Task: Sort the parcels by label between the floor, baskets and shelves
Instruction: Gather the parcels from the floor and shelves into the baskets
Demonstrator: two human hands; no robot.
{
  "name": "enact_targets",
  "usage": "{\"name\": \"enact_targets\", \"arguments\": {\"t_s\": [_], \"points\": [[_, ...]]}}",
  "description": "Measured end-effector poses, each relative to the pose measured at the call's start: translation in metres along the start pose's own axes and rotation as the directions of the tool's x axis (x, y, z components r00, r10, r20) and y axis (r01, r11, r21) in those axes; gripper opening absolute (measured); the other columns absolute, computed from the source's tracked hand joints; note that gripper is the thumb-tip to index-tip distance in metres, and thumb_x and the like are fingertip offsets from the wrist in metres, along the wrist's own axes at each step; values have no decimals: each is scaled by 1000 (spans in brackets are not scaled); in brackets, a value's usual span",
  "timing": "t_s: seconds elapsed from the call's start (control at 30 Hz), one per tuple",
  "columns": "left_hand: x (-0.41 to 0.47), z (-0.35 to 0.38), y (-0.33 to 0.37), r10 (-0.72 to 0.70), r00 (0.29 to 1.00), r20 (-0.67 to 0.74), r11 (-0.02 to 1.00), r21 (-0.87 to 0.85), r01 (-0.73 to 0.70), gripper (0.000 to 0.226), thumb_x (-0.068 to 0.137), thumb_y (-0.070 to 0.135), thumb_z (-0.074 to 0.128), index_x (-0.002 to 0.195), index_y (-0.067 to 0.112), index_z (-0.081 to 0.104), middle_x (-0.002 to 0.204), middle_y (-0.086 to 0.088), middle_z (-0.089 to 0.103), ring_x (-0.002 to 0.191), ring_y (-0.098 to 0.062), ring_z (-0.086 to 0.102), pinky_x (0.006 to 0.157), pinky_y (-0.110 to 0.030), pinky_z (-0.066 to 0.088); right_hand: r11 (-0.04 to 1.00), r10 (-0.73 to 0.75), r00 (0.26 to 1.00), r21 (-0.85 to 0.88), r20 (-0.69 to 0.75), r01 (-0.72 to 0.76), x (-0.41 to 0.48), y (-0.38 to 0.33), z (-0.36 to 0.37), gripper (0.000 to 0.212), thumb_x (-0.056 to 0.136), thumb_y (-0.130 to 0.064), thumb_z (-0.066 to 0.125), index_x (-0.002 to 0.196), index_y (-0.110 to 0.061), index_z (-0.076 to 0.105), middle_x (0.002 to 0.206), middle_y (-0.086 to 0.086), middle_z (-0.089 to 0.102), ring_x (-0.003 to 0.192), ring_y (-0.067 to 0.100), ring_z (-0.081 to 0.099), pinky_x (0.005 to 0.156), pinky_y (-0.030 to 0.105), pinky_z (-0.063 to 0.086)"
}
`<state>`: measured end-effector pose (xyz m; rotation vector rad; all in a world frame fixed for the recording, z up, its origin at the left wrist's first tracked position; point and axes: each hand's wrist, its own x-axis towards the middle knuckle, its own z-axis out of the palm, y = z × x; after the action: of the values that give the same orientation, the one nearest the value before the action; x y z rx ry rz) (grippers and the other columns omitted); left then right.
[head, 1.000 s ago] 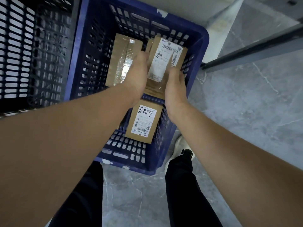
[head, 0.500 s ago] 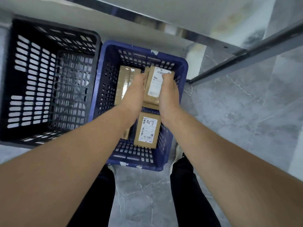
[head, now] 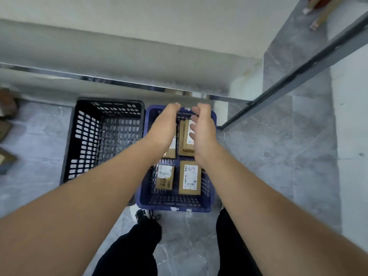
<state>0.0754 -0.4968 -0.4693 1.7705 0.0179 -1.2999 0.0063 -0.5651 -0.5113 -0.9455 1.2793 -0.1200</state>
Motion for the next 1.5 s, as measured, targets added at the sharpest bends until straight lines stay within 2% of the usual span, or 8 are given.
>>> {"name": "enact_targets", "arguments": {"t_s": [0.43,0.6,0.77,0.93,1.1,1.2,1.33,1.5], "points": [[-205,-53,132,343,939,-28,939,1,-343,51,107,48,29,157,38,32,165,8,28,151,-20,24,120,-45,19,920,-392,920,-3,14,392,-213,-137,31,42,109,-44,42,134,-26,71,146,-6,65,139,15,57,124,45,40],[-303,-57,186,498,841,-212,862,17,-506,50,106,47,30,153,35,42,162,7,34,148,-21,30,121,-48,24,831,-550,830,-39,94,555,-306,-203,22,44,84,-55,41,109,-38,73,136,-10,69,132,16,60,121,47,43],[-405,-48,228,563,749,-348,792,-31,-610,50,103,52,30,151,44,41,164,10,31,149,-23,29,119,-54,28,698,-688,679,-22,256,716,-398,-260,-1,47,84,-62,39,114,-40,68,123,-17,67,128,16,60,121,49,44],[-495,-35,252,656,623,-426,688,-2,-726,50,101,54,30,150,47,42,163,13,31,149,-22,29,119,-55,28,597,-752,549,23,364,802,-486,-310,-18,79,70,-71,40,133,-33,66,147,-9,62,140,17,54,124,47,40],[-562,-34,259,696,511,-505,609,37,-792,49,101,58,32,147,51,44,162,14,32,149,-23,29,117,-58,31,555,-758,452,102,469,825,-545,-332,-27,54,106,-51,42,137,-13,65,150,23,56,134,37,54,105,44,50],[-589,-37,253,693,460,-554,591,71,-804,51,101,61,31,149,49,42,164,12,29,150,-26,26,117,-59,30,538,-746,402,124,530,834,-569,-332,-24,45,109,-48,41,125,-14,65,139,15,58,128,29,54,98,38,49],[-619,-48,235,666,407,-626,598,122,-792,54,102,61,27,153,47,37,167,6,24,152,-29,23,118,-61,27,549,-718,370,154,590,821,-596,-316,-5,57,83,-62,38,119,-29,66,109,-12,62,117,20,60,101,40,47],[-650,-84,201,607,372,-702,605,105,-789,52,103,55,29,154,45,36,167,6,25,152,-28,21,120,-57,25,559,-650,308,163,695,813,-621,-286,32,59,87,-61,42,128,-27,66,111,-15,61,116,14,59,95,36,47]]}}
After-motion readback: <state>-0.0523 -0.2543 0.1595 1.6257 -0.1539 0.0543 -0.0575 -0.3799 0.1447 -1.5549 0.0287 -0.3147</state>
